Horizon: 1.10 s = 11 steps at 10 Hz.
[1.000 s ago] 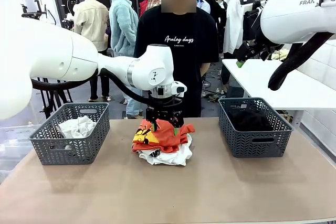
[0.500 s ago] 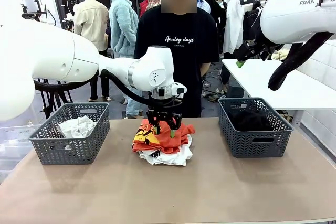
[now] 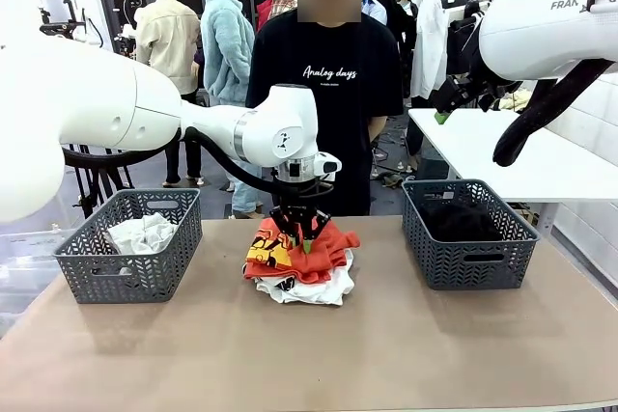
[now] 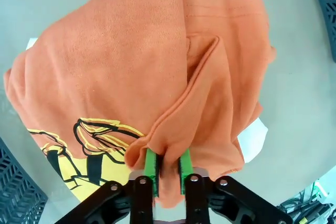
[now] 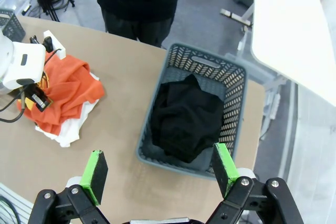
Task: Sort the tops and bottoms.
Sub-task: Lift clothes from the center of the table with your left hand.
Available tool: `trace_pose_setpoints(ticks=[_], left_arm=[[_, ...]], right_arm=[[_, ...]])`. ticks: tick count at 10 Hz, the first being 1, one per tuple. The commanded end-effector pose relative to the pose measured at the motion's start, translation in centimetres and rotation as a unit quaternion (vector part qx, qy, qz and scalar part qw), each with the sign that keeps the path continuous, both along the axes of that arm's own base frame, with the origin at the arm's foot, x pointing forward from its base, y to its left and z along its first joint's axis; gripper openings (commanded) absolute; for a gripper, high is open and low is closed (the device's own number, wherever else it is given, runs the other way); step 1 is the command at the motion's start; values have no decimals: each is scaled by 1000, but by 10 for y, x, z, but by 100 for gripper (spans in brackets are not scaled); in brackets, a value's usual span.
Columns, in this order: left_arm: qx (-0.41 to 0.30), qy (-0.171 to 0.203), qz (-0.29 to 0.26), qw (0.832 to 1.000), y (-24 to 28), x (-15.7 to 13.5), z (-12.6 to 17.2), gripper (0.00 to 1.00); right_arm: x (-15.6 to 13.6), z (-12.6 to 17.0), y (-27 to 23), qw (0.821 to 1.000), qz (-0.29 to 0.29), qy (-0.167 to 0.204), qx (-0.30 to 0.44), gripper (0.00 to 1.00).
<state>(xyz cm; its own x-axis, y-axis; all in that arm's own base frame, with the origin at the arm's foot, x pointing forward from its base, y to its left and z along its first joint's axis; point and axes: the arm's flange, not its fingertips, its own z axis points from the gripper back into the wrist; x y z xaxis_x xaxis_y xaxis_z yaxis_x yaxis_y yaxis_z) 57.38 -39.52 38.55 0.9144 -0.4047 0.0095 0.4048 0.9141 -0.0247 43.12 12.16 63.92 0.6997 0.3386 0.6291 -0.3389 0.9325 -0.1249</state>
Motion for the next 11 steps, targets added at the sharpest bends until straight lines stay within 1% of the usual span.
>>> trace_pose_setpoints(ticks=[1, 4, 5, 6, 7, 11], left_arm=[[-3, 9, 16, 1000, 2, -2, -3, 0], [-17, 12, 19, 1000, 11, -8, -3, 0], [-39, 15, 15, 999, 21, -22, 3, 0], [-63, 37, 5, 997, 42, -48, 11, 0], [-16, 9, 11, 1000, 4, -2, 3, 0], [-16, 9, 11, 1000, 4, -2, 3, 0]], right_arm=[[0, 0, 1, 1000, -5, -1, -9, 100], [0, 0, 1, 1000, -5, -1, -9, 100], [0, 0, 1, 1000, -5, -1, -9, 100], [0, 0, 1, 1000, -5, -1, -9, 100], [0, 0, 1, 1000, -5, -1, -9, 100], [0, 0, 1, 1000, -5, -1, -9, 100]])
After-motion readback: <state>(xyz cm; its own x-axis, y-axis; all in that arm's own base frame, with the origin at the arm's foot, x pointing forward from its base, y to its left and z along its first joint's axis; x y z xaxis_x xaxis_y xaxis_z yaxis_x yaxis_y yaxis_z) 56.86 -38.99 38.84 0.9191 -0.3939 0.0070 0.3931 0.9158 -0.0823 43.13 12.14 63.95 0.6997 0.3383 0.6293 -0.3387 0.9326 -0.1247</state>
